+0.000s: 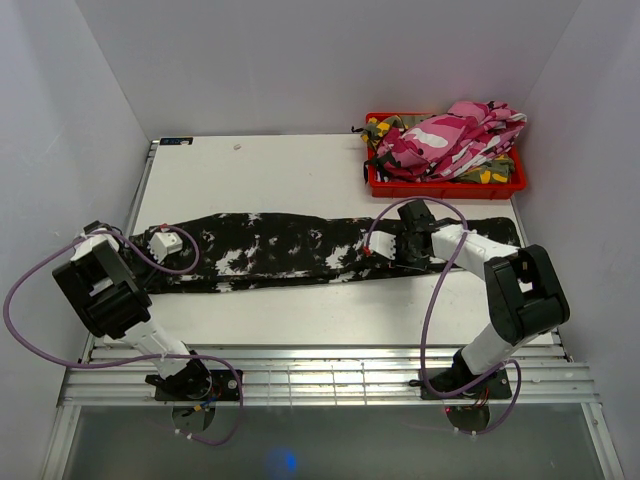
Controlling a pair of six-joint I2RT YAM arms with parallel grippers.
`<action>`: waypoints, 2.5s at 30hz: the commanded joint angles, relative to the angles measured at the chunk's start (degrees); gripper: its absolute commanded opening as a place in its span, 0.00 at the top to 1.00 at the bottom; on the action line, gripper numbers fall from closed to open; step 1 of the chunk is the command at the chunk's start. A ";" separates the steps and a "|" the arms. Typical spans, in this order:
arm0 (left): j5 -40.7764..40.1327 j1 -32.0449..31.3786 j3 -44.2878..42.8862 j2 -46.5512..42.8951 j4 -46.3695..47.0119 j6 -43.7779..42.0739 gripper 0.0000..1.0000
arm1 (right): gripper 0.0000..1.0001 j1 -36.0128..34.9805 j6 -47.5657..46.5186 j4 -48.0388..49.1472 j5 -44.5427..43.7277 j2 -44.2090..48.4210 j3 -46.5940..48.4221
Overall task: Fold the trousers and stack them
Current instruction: Fold the trousers
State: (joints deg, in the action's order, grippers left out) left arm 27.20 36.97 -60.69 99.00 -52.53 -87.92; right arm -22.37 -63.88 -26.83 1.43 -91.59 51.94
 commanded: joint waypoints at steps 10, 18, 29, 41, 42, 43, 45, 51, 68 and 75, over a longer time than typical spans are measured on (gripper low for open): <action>-6.90 1.17 -0.40 2.34 4.02 -1.11 0.68 | 0.92 0.84 -3.62 -5.68 0.24 6.33 0.00; -7.69 1.35 -1.01 2.86 3.93 -1.20 0.69 | 0.92 1.01 -5.47 -6.13 0.06 6.35 -5.44; -7.87 3.19 -4.17 4.36 2.97 -1.99 0.87 | 0.92 1.28 -4.59 -3.84 -0.64 3.78 -5.10; -1.18 5.39 -6.99 0.58 -3.81 -7.53 1.00 | 0.92 2.60 -5.20 -10.07 3.48 11.07 -2.64; -1.53 5.39 -6.64 0.75 -3.46 -7.44 1.00 | 0.92 2.60 -5.29 -10.52 3.84 11.43 -2.81; -1.62 5.39 -6.03 0.93 -3.19 -7.35 1.00 | 0.92 2.60 -5.38 -10.96 4.19 11.61 -3.16; -2.06 5.39 -5.41 1.89 -2.75 -7.35 1.00 | 0.92 2.60 -5.38 -11.14 4.02 11.00 -4.21; -4.35 5.39 -4.62 3.39 -0.21 -6.65 0.81 | 0.67 2.60 -4.15 -5.70 2.00 6.69 -7.91; 15.14 6.89 -10.31 -7.33 -6.87 -7.72 0.02 | 0.35 24.47 11.14 -17.99 12.63 8.45 13.62; 26.06 5.84 -17.18 -7.68 -9.78 7.84 0.02 | 0.41 24.48 19.84 -14.75 15.01 0.46 14.41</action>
State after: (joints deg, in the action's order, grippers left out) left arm 45.04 43.64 -76.12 93.49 -59.53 -87.26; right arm 2.35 -49.67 -41.98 13.82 -86.89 64.58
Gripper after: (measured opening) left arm 0.979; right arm 0.598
